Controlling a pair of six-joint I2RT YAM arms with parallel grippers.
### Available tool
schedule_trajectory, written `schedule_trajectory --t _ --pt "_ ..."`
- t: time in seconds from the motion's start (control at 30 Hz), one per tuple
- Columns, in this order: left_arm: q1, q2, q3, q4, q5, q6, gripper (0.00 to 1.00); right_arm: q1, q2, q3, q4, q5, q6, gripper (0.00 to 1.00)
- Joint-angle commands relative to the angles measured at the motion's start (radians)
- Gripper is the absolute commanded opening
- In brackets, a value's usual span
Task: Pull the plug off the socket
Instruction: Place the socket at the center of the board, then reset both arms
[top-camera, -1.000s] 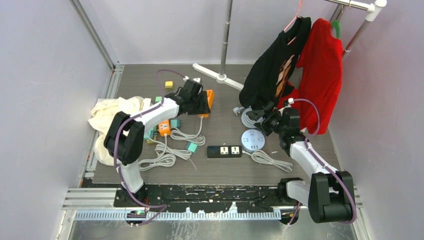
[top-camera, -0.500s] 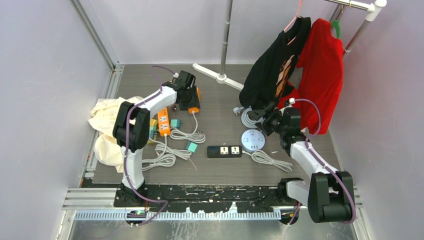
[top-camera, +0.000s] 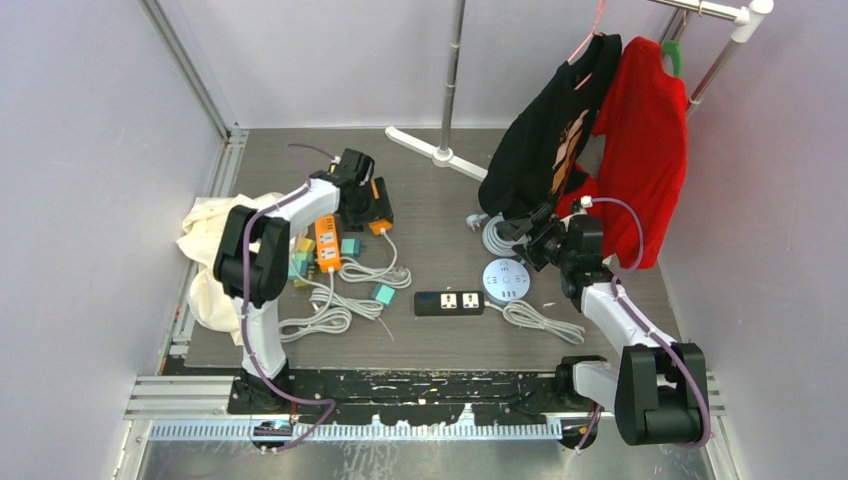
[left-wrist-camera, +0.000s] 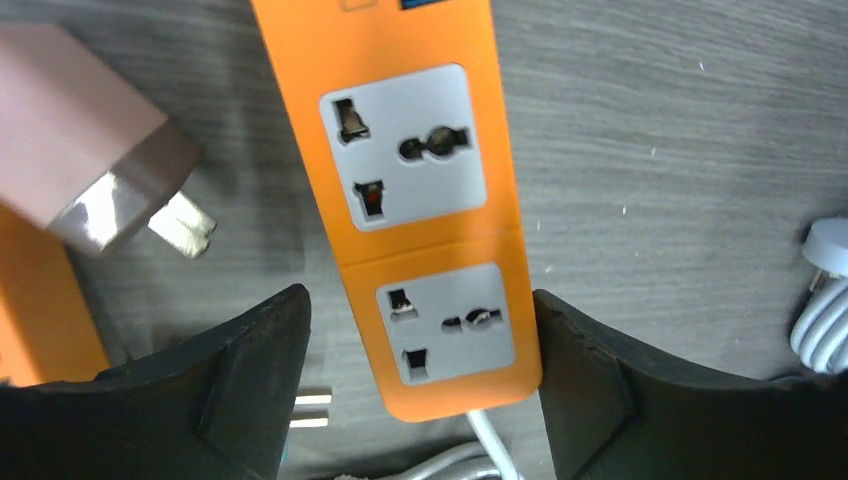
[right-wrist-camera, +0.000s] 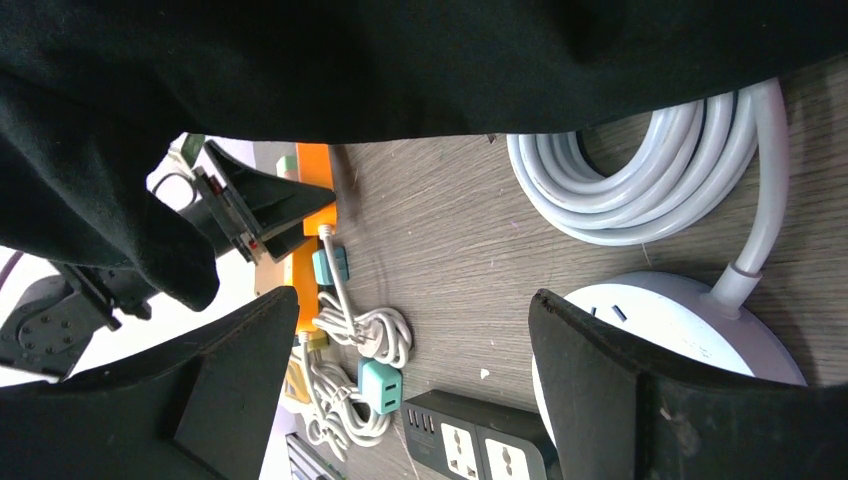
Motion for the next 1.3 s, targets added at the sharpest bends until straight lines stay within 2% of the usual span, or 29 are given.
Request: schedule_trajectory --t 0.0,0.57,0.73,0.8,0.9,1.03,1.27 --pt "0.005 -0.167 -0.052 0.074 -0.013 0.018 0.79 -0.004 -0.026 0.013 0.027 0.015 -0.013 0.90" --pt "0.007 -0.579 -0.249 0.179 -0.011 0.050 0.81 -0.005 -0.076 0.005 0.016 0.001 -0.081 0.90" --pt "0.029 -0.710 -0.297 0.218 -0.003 0.057 0.87 -0.010 -0.112 0.009 -0.021 -0.017 -0.153 0.90" --pt "0.045 -0.769 -0.323 0.245 0.027 0.053 0.92 -0.014 -0.134 0.017 -0.054 -0.023 -0.201 0.91" --pt "0.066 -0.835 -0.353 0.281 0.077 0.043 1.00 -0.017 -0.176 0.036 -0.122 -0.039 -0.292 0.90" --pt "0.084 -0.889 -0.383 0.329 0.147 0.016 0.99 -0.022 -0.219 0.107 -0.275 -0.085 -0.441 0.91" --pt "0.098 -0.917 -0.347 0.324 0.224 -0.001 0.99 -0.023 -0.254 0.362 -0.725 -0.112 -0.837 1.00"
